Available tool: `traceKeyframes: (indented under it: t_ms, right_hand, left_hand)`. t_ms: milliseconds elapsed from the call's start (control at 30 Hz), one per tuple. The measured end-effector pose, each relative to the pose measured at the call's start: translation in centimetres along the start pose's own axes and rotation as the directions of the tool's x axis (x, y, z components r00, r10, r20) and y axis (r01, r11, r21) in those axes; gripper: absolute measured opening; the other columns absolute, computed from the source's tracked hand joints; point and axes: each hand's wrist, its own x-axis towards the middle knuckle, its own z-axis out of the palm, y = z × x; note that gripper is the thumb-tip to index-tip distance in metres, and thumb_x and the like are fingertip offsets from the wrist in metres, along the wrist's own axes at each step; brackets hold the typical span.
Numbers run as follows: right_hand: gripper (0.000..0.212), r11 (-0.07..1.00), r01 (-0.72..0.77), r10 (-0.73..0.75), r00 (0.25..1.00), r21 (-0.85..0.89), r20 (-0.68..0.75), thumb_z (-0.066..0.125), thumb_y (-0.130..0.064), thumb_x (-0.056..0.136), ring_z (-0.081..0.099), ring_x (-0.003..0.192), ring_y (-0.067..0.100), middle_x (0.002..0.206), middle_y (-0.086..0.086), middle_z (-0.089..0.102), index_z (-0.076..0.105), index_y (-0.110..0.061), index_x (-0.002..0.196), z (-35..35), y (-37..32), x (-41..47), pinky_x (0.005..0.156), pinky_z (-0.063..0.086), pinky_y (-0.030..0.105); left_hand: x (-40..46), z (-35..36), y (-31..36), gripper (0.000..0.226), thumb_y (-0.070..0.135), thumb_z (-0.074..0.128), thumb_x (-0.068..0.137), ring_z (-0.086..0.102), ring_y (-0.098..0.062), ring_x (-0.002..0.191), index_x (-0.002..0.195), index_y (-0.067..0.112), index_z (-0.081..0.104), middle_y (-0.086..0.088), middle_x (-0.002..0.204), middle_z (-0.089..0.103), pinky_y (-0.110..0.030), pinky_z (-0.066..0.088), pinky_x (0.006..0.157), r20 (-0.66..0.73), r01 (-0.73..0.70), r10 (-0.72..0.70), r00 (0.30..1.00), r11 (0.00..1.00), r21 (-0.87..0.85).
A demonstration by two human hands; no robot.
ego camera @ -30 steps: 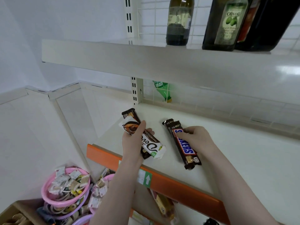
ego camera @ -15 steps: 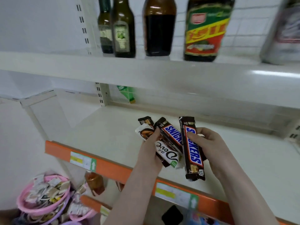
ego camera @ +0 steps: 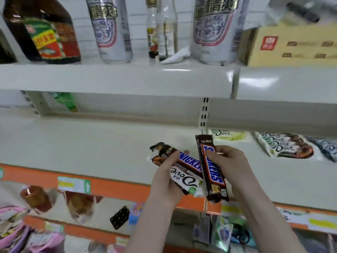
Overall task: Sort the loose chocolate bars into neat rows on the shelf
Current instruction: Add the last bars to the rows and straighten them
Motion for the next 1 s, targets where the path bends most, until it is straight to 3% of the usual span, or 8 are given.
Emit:
traceKeyframes:
  t_ms: [67,133,333,533,667,800,900,1000]
  right_hand:
    - [0.003,1.000,0.003,-0.003,1.000,0.015,-0.027,0.066,-0.018,0.081,0.067,0.051,0.017,0.059,-0.001,0.070,0.064,-0.016,0.079,-1.7,0.0,-1.1,0.048,0.051,0.026]
    - [0.005,1.000,0.003,-0.003,1.000,0.003,-0.023,0.066,-0.018,0.081,0.067,0.052,0.017,0.066,0.004,0.070,0.065,-0.013,0.083,-2.6,0.1,-2.4,0.046,0.049,0.023]
    - [0.004,1.000,-0.002,0.002,1.000,-0.019,-0.015,0.065,-0.018,0.082,0.066,0.051,0.018,0.068,0.007,0.069,0.067,-0.017,0.085,-4.2,0.8,-5.7,0.049,0.052,0.025]
    - [0.011,0.999,0.026,-0.028,0.998,-0.042,-0.057,0.063,-0.016,0.082,0.061,0.048,0.017,0.054,-0.002,0.065,0.069,-0.025,0.079,-8.2,1.8,-7.9,0.051,0.050,0.028]
    - [0.017,0.998,0.048,-0.052,0.996,-0.050,-0.076,0.059,-0.011,0.085,0.061,0.052,0.018,0.060,0.003,0.066,0.069,-0.025,0.080,-12.5,2.1,-8.5,0.054,0.051,0.029]
    - [0.018,0.997,0.073,-0.076,0.994,-0.034,-0.074,0.058,-0.011,0.086,0.065,0.061,0.024,0.071,0.009,0.070,0.070,-0.024,0.085,-18.4,2.9,-8.3,0.063,0.054,0.039]
    - [0.020,0.992,0.120,-0.123,0.987,-0.030,-0.107,0.061,-0.012,0.084,0.066,0.058,0.019,0.068,0.002,0.072,0.071,-0.029,0.079,-24.8,3.9,-7.9,0.059,0.053,0.033]
    - [0.019,0.985,0.154,-0.165,0.969,-0.073,-0.186,0.069,-0.013,0.078,0.066,0.053,0.011,0.061,-0.004,0.071,0.069,-0.030,0.071,-33.0,4.8,-7.4,0.054,0.053,0.027]
  left_hand:
    - [-0.5,1.2,-1.6,0.018,0.023,0.070,0.066,0.069,-0.027,0.071,0.077,0.009,0.075,-0.009,0.082,0.072,-0.040,0.052,0.073,0.000,0.013,-0.013,1.000,1.000,0.008]
    - [-1.1,1.9,-2.7,0.031,0.019,0.071,0.066,0.063,-0.026,0.075,0.095,0.011,0.063,-0.007,0.085,0.066,-0.040,0.050,0.077,0.009,0.047,-0.047,0.999,0.998,-0.036]
    - [-2.6,2.0,-5.1,0.035,0.014,0.067,0.073,0.054,-0.023,0.072,0.102,0.018,0.048,-0.007,0.078,0.055,-0.040,0.045,0.085,-0.011,0.104,-0.104,0.994,0.994,-0.019]
    - [-3.6,2.3,-7.9,0.025,0.007,0.062,0.079,0.056,-0.017,0.060,0.100,0.011,0.050,-0.004,0.072,0.059,-0.030,0.048,0.065,-0.087,0.045,-0.043,0.995,0.998,0.032]
    - [-3.5,4.7,-10.4,0.023,0.009,0.069,0.064,0.058,-0.017,0.057,0.082,0.011,0.056,-0.004,0.069,0.060,-0.030,0.051,0.061,-0.060,0.057,-0.052,0.997,0.994,0.092]
    - [-2.6,8.2,-14.4,0.020,0.016,0.076,0.058,0.059,-0.015,0.050,0.069,0.012,0.060,-0.003,0.060,0.062,-0.028,0.051,0.057,-0.057,0.077,-0.068,0.996,0.980,0.185]
    - [-1.2,11.9,-18.8,0.023,0.018,0.078,0.055,0.060,-0.017,0.057,0.072,0.012,0.063,-0.004,0.063,0.062,-0.032,0.051,0.060,-0.071,0.062,-0.046,0.996,0.967,0.249]
    - [0.4,16.4,-24.7,0.023,0.011,0.075,0.057,0.064,-0.019,0.058,0.076,0.009,0.062,-0.007,0.064,0.064,-0.031,0.054,0.056,-0.085,0.081,-0.067,0.994,0.980,0.181]
